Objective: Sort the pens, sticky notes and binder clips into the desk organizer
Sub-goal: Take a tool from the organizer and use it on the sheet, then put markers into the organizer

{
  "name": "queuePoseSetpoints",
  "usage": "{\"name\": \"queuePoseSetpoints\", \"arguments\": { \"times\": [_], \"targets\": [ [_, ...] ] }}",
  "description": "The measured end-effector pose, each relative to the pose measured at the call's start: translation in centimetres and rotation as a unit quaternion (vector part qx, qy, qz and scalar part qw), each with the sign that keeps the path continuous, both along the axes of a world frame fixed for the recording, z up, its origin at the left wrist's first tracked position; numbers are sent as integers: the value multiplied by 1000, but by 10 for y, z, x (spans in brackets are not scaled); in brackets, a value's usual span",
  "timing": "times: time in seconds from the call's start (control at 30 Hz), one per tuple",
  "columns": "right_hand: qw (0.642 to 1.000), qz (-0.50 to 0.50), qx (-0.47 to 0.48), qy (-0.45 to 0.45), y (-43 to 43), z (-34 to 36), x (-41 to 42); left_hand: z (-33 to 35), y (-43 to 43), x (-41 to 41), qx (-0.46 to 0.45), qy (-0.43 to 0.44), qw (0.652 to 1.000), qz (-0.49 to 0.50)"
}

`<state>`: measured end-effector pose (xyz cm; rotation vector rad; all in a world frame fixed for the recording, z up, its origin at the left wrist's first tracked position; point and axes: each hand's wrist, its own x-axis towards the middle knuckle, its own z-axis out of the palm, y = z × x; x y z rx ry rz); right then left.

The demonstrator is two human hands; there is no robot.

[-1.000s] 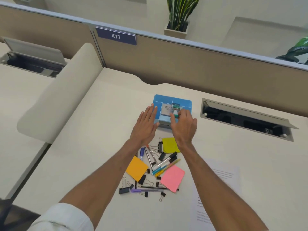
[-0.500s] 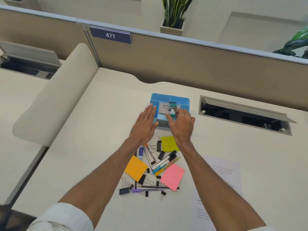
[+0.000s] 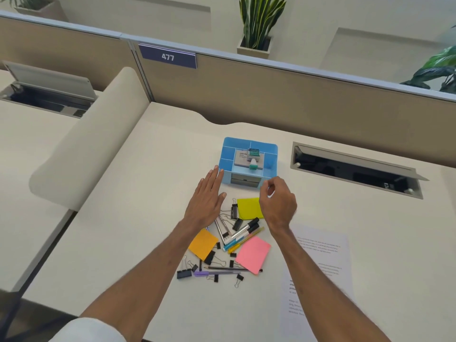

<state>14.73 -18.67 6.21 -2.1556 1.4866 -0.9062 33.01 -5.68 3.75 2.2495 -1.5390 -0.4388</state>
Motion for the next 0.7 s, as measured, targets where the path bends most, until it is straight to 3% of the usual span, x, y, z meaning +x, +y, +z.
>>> {"name": "queuePoseSetpoints", "arguments": {
  "times": [0.2,0.3,0.4,0.57,0.7],
  "targets": [
    [989,76,106,73,25,-12,-22,-3,25,-11,4,-1,1000,20],
    [962,194,139,132,32,-16,-30,-5,36,-14,17,-23,999,16],
    [938,251,147,189,37,-18,-34,-6,43,-20,24,-42,999,13],
    [920,278,134,240,40,-17,-39,-5,47,-38,2,-22,1000,-13],
    [943,212,134,219,40,-15,-45,-5,38,-60,37,-33,996,-80]
  ]
}}
